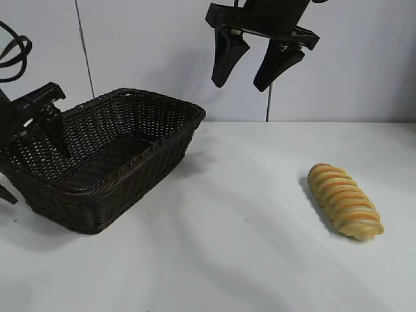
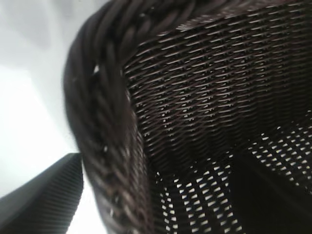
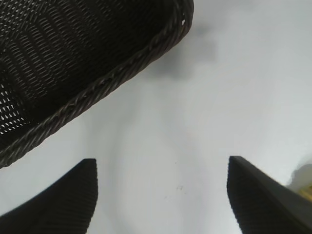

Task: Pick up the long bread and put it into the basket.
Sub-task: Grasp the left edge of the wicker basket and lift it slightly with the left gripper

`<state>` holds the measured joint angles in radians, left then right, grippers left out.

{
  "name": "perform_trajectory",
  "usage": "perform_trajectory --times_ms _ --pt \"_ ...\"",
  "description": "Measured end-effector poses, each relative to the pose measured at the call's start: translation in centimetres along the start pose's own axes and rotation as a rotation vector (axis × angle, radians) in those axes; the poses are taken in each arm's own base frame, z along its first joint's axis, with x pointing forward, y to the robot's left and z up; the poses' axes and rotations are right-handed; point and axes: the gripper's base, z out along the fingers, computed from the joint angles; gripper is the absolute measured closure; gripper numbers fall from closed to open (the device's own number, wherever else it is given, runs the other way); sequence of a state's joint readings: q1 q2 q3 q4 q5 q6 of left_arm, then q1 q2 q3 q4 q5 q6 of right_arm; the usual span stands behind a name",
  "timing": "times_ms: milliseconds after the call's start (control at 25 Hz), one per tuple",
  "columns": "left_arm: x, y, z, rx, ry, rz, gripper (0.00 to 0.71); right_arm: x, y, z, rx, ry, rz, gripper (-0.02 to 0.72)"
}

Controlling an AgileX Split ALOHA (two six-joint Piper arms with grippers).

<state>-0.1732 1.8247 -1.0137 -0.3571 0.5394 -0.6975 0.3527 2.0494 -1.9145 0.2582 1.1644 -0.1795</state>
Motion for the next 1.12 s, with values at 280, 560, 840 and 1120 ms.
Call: perform_trajectory --times_ms 280,560,840,1120 --pt "0.0 0.1 0.3 -0.009 0.004 0.001 0.303 0.0 0.0 0.0 0.000 0.000 0.000 0.167" --pt "0.3 0.7 1.4 -0.062 0.051 -0.005 0.469 0.0 0.0 0.0 -0.001 0.004 0.000 0.167" --pt "0.2 0.6 1.4 -0.048 0.043 -0.019 0.609 0.1 0.0 0.0 -0.002 0.014 0.000 0.167" --pt "0.3 0.5 1.3 -0.052 0.061 -0.033 0.609 0.1 0.0 0.0 -0.002 0.014 0.000 0.167"
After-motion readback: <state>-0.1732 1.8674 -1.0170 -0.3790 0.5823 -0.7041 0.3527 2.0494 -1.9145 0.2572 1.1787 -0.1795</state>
